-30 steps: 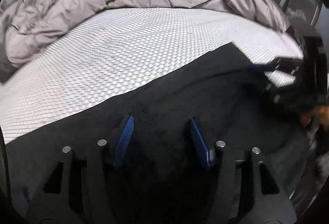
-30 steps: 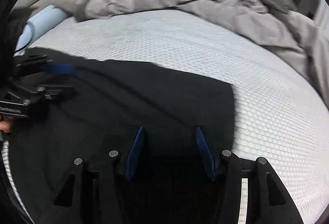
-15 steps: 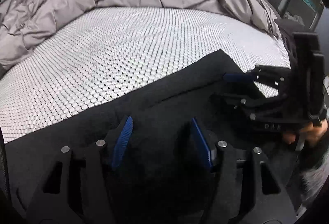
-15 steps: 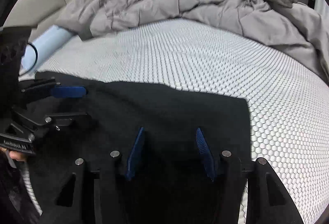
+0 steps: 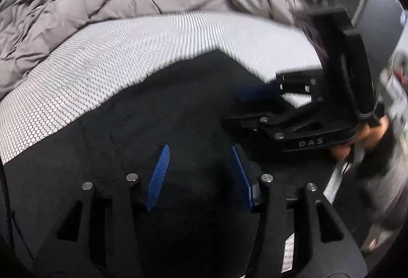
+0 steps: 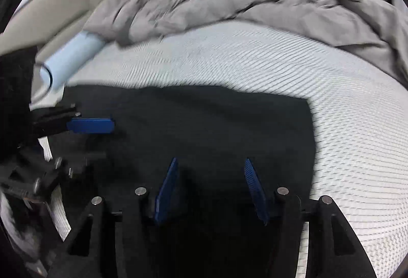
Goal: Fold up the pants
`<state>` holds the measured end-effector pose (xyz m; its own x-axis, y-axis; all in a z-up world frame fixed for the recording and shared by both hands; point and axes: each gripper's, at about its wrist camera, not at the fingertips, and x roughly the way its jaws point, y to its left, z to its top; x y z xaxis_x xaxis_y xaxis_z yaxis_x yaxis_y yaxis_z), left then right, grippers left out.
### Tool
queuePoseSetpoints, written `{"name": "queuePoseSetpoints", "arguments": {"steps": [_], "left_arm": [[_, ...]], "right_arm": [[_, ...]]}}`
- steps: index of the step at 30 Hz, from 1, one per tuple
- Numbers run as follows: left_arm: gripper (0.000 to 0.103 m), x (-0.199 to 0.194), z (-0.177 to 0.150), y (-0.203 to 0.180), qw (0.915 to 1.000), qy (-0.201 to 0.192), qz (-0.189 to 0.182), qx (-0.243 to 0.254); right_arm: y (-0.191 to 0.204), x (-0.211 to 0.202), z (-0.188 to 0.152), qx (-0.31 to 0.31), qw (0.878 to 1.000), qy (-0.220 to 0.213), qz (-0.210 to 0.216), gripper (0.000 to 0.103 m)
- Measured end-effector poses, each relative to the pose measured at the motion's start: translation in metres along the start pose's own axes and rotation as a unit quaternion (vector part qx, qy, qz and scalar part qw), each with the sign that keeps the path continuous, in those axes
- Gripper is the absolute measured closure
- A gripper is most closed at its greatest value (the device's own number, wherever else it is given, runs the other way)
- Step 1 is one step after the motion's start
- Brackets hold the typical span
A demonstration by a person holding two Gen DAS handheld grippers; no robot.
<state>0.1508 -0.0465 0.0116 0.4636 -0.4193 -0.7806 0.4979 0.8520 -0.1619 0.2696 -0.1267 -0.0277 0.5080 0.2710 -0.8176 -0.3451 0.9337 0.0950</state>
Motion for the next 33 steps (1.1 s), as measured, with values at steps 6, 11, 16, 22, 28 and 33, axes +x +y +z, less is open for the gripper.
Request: {"name": "queuePoseSetpoints", "arguments": {"steps": [6, 11, 16, 22, 28, 33], "left_arm": [[0.056, 0.000, -0.023, 0.017, 0.9996, 0.017, -0.015, -0.016], [0.056, -0.034, -0.031, 0.015, 0.9992, -0.018, 0.014, -0.034], [0.031, -0.033, -0.034, -0.021, 0.9995, -0.029, -0.010, 0.012], [0.034, -0.012, -0.052, -0.016, 0.9992, 0.012, 0.000, 0.039], [0.033, -0.045, -0.066, -0.009, 0.9996, -0.016, 0.010, 0.022], [0.031, -0.056, -0.061, -0.030, 0.9974, -0.063, -0.016, 0.031]], "right_arm": [[0.001, 0.018, -0.020, -0.054, 0.995, 0.047, -0.064, 0.047], [-0.025, -0.008, -0.037, -0.020, 0.992, 0.022, -0.122, 0.047], [0.012, -0.026, -0.038, -0.038, 0.998, -0.017, -0.043, 0.043], [0.033, 0.007, -0.055, -0.101, 0.993, 0.024, -0.060, 0.041], [-0.021, -0.033, -0.078, -0.035, 0.994, 0.001, -0.107, 0.040], [0.005, -0.054, -0.086, -0.037, 0.997, -0.044, -0.049, 0.035]]}}
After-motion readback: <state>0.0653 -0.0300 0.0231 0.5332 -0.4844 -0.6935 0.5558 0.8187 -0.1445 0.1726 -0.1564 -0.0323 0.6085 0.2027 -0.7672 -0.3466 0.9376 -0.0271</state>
